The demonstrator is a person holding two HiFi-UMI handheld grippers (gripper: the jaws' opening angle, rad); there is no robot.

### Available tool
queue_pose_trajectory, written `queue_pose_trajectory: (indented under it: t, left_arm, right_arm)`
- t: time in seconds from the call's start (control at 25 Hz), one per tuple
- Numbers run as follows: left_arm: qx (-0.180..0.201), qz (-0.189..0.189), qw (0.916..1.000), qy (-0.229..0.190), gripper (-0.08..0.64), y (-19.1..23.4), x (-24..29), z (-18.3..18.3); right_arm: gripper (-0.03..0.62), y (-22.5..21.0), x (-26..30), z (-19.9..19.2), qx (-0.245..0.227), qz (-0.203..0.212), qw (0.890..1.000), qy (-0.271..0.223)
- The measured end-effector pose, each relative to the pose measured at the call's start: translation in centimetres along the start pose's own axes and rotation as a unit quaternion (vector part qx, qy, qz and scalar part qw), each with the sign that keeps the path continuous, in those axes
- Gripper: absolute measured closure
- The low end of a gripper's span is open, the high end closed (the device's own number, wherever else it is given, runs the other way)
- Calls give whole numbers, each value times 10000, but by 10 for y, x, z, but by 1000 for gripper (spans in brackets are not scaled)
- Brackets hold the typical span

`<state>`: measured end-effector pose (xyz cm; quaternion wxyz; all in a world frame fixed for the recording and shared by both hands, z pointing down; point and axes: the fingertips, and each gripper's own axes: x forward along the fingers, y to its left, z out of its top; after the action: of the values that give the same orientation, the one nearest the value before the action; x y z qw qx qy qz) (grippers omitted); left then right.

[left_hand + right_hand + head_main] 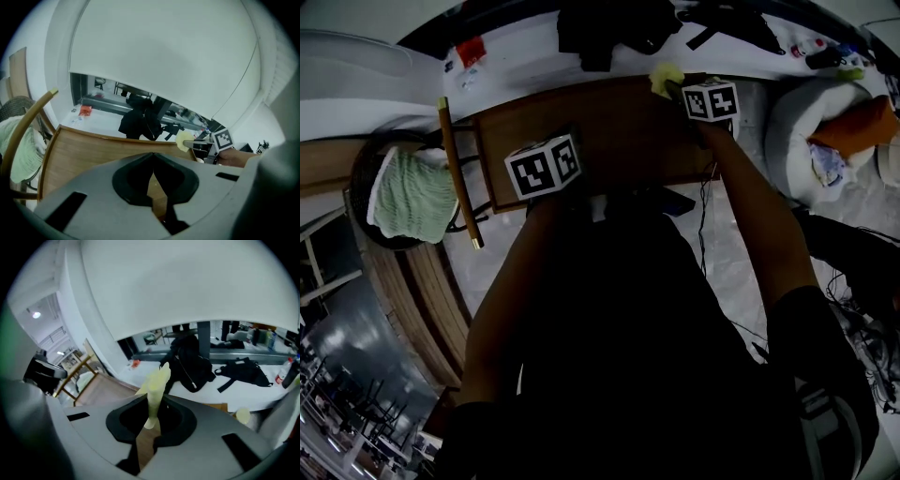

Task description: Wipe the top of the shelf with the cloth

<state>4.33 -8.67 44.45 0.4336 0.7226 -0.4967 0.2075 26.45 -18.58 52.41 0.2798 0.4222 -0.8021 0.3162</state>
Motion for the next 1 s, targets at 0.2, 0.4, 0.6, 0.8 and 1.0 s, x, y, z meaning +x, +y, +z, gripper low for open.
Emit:
queue_pose_trajectory:
  t: [0.2,0.4,0.6,0.8,1.0]
  left_arm:
    - [214,-903,9948,-408,549,-13,-11,18]
    - [550,-2367,9663,-849,549,-53,-47,28]
    - [881,-3806,9042,-1724,549,-79,-123,41]
    - [1053,-4563,8583,-2098,549,-72,-208,37]
    - [955,-4883,8281,-2583,549,-31,-282,25]
  right_arm:
    - [548,81,-47,44,-176,1020,9880,-1143]
    - [548,174,-130,69,-395,1821,9569,-2228]
    - [548,259,-212,70,-679,2537,9122,-3145]
    - [548,310,-253,62,-733,2438,9042,-3428]
    - [549,364,-262,40,-822,2467,9059,-3342]
